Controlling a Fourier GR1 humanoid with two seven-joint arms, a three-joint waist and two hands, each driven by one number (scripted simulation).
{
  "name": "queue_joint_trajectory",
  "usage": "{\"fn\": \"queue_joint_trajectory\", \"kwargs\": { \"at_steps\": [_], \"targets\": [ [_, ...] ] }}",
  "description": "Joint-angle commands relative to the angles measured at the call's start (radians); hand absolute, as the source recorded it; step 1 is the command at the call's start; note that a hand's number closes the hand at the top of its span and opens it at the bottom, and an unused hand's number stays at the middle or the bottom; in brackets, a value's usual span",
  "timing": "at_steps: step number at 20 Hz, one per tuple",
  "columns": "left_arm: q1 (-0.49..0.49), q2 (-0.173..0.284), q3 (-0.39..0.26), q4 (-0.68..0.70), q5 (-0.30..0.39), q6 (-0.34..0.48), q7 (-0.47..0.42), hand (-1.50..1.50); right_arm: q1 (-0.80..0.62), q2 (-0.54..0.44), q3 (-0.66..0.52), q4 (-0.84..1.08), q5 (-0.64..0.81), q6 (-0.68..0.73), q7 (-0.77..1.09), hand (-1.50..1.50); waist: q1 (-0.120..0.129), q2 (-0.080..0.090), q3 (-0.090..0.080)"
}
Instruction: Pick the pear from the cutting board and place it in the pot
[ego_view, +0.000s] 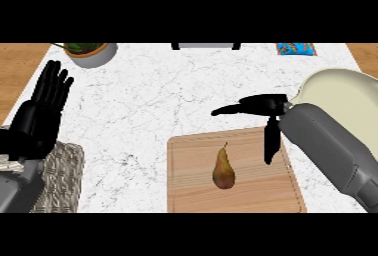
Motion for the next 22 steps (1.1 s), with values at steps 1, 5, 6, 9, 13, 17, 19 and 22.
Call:
{"fn": "queue_joint_trajectory", "kwargs": {
  "at_steps": [1, 5, 6, 9, 13, 17, 19, 22],
  "targets": [
    [-0.013, -0.044, 0.024, 0.022, 0.013, 0.004, 0.001, 0.0, 0.022, 0.009, 0.027, -0.005, 0.029, 0.071, -0.058, -1.5, -0.014, 0.006, -0.027],
    [-0.019, -0.048, 0.02, 0.028, 0.012, 0.001, -0.009, 0.0, 0.068, 0.12, 0.035, 0.012, 0.062, -0.043, -0.03, -1.5, -0.016, 0.006, -0.027],
    [-0.015, -0.051, 0.029, 0.032, 0.022, -0.004, -0.008, 0.0, 0.058, 0.055, 0.004, -0.019, 0.044, -0.003, -0.072, -1.5, -0.022, 0.004, -0.027],
    [-0.042, -0.075, 0.0, 0.091, -0.012, 0.007, -0.045, 0.0, 0.018, 0.075, -0.018, 0.042, 0.051, -0.011, -0.104, -1.5, -0.019, 0.008, -0.027],
    [-0.012, -0.073, -0.008, 0.075, 0.002, 0.002, -0.057, 0.0, 0.076, 0.108, 0.016, 0.001, 0.099, -0.068, -0.065, -1.5, -0.021, 0.006, -0.027],
    [-0.056, -0.06, -0.009, 0.04, 0.002, 0.046, 0.001, 0.0, 0.077, 0.141, 0.038, 0.038, 0.162, -0.106, -0.025, -1.5, -0.017, 0.007, -0.027],
    [-0.056, -0.057, 0.026, 0.1, 0.029, -0.002, -0.043, 0.0, 0.09, 0.146, 0.032, 0.055, 0.178, -0.124, -0.028, -1.5, -0.021, 0.008, -0.027],
    [-0.045, -0.085, -0.022, 0.087, -0.007, 0.028, -0.066, 0.0, 0.122, 0.223, 0.036, 0.077, 0.194, -0.159, 0.014, -1.5, -0.019, 0.009, -0.027]
  ]
}}
